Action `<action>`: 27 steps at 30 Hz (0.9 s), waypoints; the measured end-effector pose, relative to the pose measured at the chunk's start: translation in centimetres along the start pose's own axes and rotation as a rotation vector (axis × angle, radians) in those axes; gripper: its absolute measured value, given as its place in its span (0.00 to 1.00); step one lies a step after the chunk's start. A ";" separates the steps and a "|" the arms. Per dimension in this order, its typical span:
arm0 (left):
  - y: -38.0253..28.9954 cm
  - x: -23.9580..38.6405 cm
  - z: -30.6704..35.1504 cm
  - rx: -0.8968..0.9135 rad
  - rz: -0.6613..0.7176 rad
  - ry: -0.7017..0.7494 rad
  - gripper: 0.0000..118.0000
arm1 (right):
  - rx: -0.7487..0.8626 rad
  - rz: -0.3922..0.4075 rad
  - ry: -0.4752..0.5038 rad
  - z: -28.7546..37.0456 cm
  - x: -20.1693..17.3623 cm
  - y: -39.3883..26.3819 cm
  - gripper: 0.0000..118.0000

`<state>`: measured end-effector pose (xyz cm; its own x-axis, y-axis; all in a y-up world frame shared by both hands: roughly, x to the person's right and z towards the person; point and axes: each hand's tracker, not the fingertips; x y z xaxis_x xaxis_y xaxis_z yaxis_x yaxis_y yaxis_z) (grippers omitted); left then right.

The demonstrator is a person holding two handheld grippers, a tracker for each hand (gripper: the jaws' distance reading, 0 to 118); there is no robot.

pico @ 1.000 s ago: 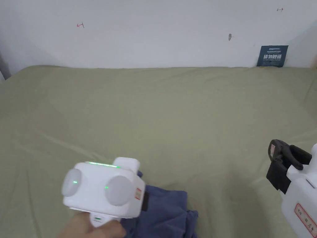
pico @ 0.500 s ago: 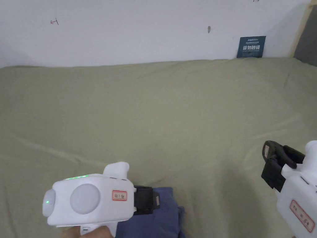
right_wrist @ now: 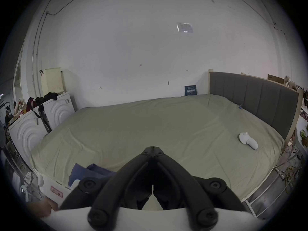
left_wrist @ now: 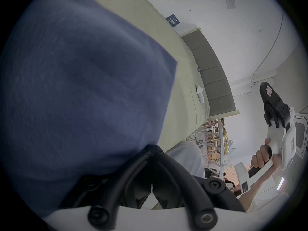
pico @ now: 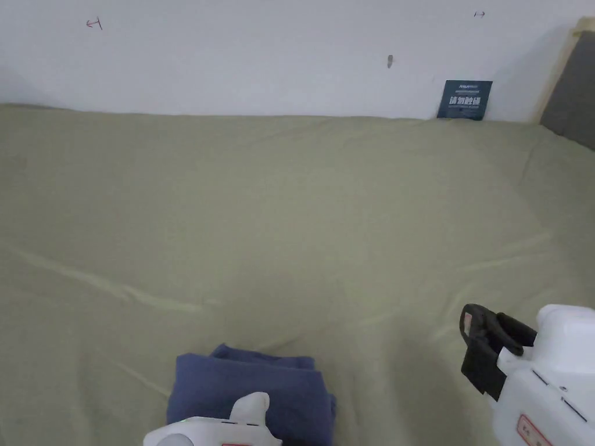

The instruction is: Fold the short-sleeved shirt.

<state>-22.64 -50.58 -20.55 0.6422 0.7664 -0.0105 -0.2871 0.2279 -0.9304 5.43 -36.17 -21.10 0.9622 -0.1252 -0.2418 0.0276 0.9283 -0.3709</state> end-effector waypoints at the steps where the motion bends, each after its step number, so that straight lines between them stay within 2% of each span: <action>1: 0.2 0.4 0.4 0.004 -0.010 0.014 0.00 | -0.019 -0.001 0.017 -0.2 -0.1 -0.2 0.01; 4: 1.1 1.3 3.6 0.063 -0.041 0.036 0.00 | -0.104 -0.055 0.142 -1.1 -0.9 -1.1 0.01; 7: 2.1 1.6 8.3 0.134 -0.072 0.065 0.00 | -0.255 -0.139 0.334 -3.1 -2.0 -2.7 0.01; 9: 2.6 1.3 11.0 0.176 -0.086 0.130 0.00 | -0.359 -0.220 0.465 -5.2 -2.9 -4.4 0.01; 11: 3.1 0.3 13.5 0.215 -0.079 0.185 0.00 | -0.477 -0.347 0.589 -7.9 -3.9 -6.4 0.01; 13: 3.7 -1.4 15.6 0.240 -0.051 0.210 0.00 | -0.551 -0.438 0.688 -10.6 -4.8 -8.6 0.01; 16: 4.7 -3.9 16.8 0.232 -0.011 0.271 0.00 | -0.666 -0.561 0.780 -14.5 -5.3 -11.8 0.01; 19: 5.8 -6.7 17.4 0.195 0.011 0.270 0.00 | -0.752 -0.623 0.789 -17.1 -4.4 -14.6 0.02; 21: 6.6 -8.0 17.6 0.149 0.019 0.257 0.00 | -0.775 -0.686 0.815 -18.2 -2.9 -16.0 0.02; 22: 6.9 -8.7 17.9 0.153 0.029 0.240 0.00 | -0.764 -0.721 0.869 -18.4 -2.2 -16.6 0.02; 24: 7.5 -9.8 18.4 0.137 0.013 0.157 0.00 | -0.788 -0.779 0.911 -18.7 -1.3 -17.0 0.02; 25: 7.8 -10.4 18.6 0.117 0.020 0.104 0.12 | -0.786 -0.781 0.908 -18.8 -1.0 -17.1 0.02; 26: 7.5 -9.5 18.5 0.088 0.027 0.044 0.34 | -0.783 -0.773 0.907 -18.8 -0.9 -17.1 0.02; 27: 7.5 -9.9 18.0 0.055 0.022 -0.006 0.66 | -0.787 -0.776 0.913 -18.8 -0.8 -17.2 0.02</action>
<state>-43.95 -45.62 -20.81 0.6309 0.7754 -0.0281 -0.3397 0.2435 -0.9085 -0.95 -58.59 -31.40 0.2570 -0.9588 -0.1210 0.0111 0.1281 -0.9917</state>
